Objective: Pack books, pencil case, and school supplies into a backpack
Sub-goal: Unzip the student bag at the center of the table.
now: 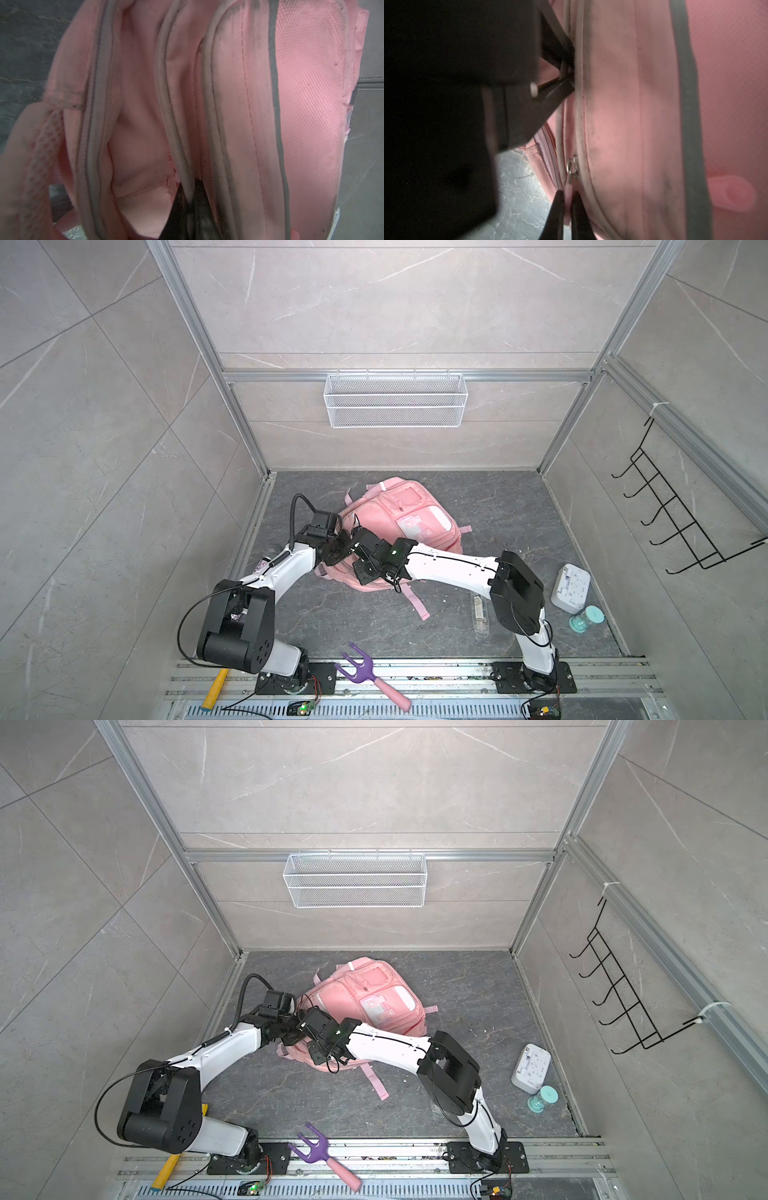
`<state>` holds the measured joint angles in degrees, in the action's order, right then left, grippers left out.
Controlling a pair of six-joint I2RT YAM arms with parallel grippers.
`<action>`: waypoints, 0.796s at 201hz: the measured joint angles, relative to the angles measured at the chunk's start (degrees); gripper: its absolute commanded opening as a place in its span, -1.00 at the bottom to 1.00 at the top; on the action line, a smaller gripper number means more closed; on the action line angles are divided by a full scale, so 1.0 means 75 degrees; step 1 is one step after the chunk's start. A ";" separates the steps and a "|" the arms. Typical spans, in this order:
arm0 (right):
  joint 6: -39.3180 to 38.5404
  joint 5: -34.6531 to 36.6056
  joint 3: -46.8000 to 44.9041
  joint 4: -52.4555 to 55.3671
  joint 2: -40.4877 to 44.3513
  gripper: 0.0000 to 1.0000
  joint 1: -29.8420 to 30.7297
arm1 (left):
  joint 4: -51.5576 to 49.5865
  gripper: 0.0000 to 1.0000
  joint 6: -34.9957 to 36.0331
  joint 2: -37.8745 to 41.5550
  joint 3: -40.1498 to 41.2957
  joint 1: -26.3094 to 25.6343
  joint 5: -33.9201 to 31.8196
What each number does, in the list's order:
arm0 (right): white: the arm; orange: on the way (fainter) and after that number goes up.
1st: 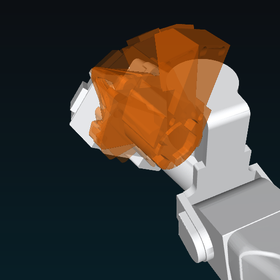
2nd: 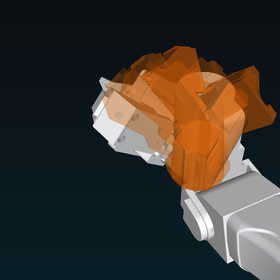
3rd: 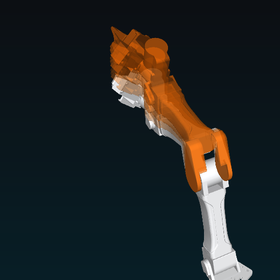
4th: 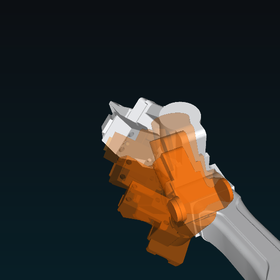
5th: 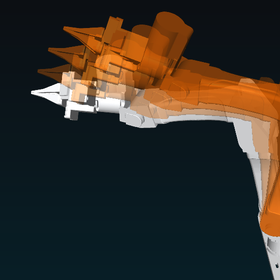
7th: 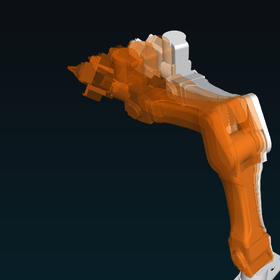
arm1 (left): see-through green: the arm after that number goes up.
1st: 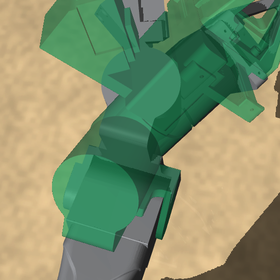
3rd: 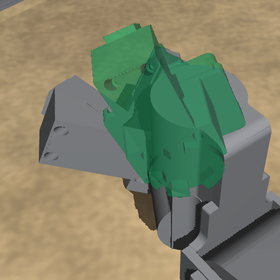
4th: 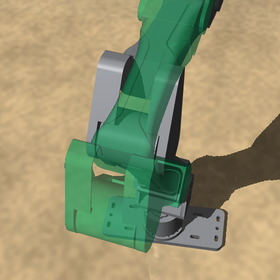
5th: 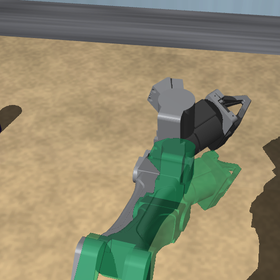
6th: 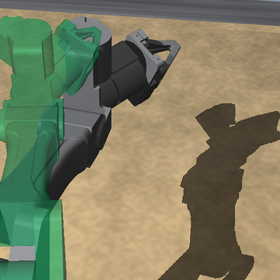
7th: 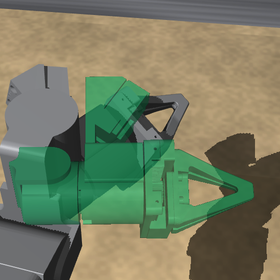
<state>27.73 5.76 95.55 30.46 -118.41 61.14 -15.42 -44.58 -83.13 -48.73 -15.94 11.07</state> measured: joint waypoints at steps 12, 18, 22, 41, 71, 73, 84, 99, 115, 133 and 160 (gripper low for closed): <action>0.0125 -0.0044 0.0012 -0.0003 -0.0017 -0.85 -0.0035 | 0.0087 -1.00 -0.0035 0.0122 0.0093 -0.0017 -0.0032; 0.0175 -0.0105 0.0000 -0.0015 -0.0017 -0.85 -0.0073 | 0.0111 -1.00 -0.0058 0.0195 0.0140 -0.0032 -0.0041; 0.0216 -0.0157 -0.0012 -0.0026 -0.0017 -0.85 -0.0102 | 0.0125 -1.00 -0.0064 0.0239 0.0181 -0.0044 -0.0047; 0.0379 -0.0533 -0.0300 -0.0291 0.0044 -0.85 -0.0318 | 0.0256 -1.00 -0.0146 0.0452 0.0391 -0.0085 -0.0070; 0.0516 -0.1096 -0.1078 -0.0688 0.0431 -0.85 -0.0627 | 0.0688 -1.00 -0.0379 0.0638 0.0787 -0.0277 -0.0023; 0.0516 -0.1128 -0.1125 -0.0699 0.0466 -0.85 -0.0641 | 0.0714 -1.00 -0.0405 0.0644 0.0807 -0.0309 -0.0032; 0.0516 -0.1247 -0.1387 -0.0743 0.0679 -0.85 -0.0758 | 0.0781 -1.00 -0.0472 0.0650 0.0839 -0.0493 -0.0070; 0.0513 -0.1343 -0.1754 -0.0755 0.1014 -0.85 -0.0947 | 0.0906 -1.00 -0.0641 0.0641 0.0839 -0.0903 -0.0256; 0.0507 -0.1352 -0.2183 -0.0740 0.1416 -0.85 -0.1174 | 0.1110 -1.00 -0.0854 0.0516 0.0801 -0.1405 -0.0472; 0.0478 -0.1326 -0.2722 -0.0699 0.1909 -0.85 -0.1475 | 0.1314 -1.00 -0.1128 0.0163 0.0656 -0.2025 -0.0711; 0.0385 -0.1177 -0.3497 -0.0580 0.2585 -0.85 -0.1953 | 0.1530 -1.00 -0.1437 -0.0597 0.0128 -0.2906 -0.0921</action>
<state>30.61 -3.07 69.32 26.11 -99.02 46.50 -3.95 -55.35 -87.61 -47.77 -37.74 4.16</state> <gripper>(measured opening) 0.082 0.057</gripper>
